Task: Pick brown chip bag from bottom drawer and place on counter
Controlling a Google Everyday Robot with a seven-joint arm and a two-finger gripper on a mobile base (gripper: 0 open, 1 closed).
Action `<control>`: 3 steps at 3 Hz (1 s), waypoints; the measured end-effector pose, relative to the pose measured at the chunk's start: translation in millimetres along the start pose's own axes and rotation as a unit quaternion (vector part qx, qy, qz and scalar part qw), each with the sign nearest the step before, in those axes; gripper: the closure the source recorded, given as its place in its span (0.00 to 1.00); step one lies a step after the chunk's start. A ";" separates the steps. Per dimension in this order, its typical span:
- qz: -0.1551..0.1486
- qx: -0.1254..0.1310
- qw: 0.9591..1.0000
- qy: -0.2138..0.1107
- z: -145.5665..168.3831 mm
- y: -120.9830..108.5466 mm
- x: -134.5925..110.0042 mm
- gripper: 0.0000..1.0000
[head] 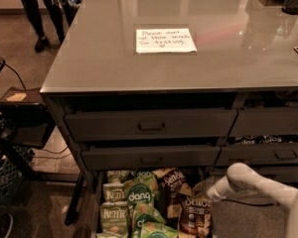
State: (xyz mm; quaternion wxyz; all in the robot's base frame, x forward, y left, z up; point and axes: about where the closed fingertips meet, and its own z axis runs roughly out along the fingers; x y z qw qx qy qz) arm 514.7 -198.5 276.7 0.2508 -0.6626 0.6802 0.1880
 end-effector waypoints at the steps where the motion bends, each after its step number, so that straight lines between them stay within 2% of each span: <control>1: 0.006 0.009 1.000 -0.002 -40.2 4.7 -28.8 1.00; 2: 0.011 0.015 1.000 0.006 -86.1 2.3 -63.4 1.00; 3: 0.000 0.024 0.999 0.021 -124.9 -2.4 -98.8 1.00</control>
Offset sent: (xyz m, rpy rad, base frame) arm -0.0069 -0.0048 0.1910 -0.0448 -0.0313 -0.0642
